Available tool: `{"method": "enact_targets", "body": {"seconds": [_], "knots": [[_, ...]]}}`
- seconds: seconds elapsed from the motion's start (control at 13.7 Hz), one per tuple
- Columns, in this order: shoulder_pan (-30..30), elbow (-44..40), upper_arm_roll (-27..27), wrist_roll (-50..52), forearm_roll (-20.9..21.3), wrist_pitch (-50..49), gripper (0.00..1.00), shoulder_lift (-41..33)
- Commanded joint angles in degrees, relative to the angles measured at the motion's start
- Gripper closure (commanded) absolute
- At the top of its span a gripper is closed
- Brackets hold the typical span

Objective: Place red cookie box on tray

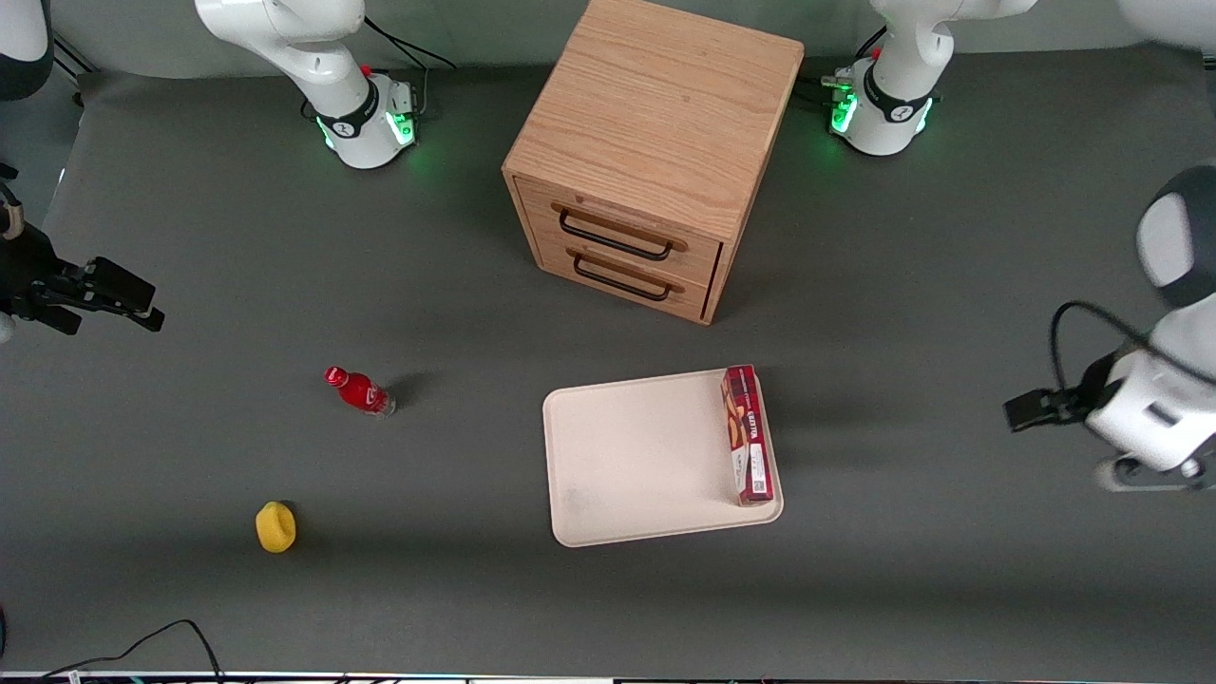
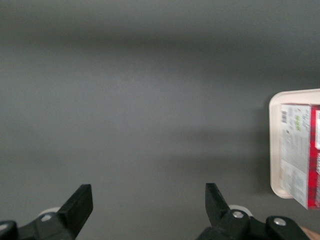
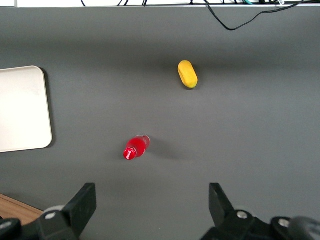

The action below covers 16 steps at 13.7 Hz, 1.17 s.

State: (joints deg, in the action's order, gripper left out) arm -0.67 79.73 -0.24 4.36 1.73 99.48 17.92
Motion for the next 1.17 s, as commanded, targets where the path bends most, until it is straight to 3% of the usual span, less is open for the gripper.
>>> {"method": "enact_targets", "body": {"seconds": [0.0, 0.59, 1.1], "knots": [[1.2, 13.3, -0.6, -2.2, -2.3, 2.5, 0.00, -11.4], [0.6, 3.9, -1.4, -6.0, -1.8, -3.9, 0.00, -12.2], [1.2, 3.3, -1.2, -6.6, -1.8, -4.3, 0.00, -11.5]]}}
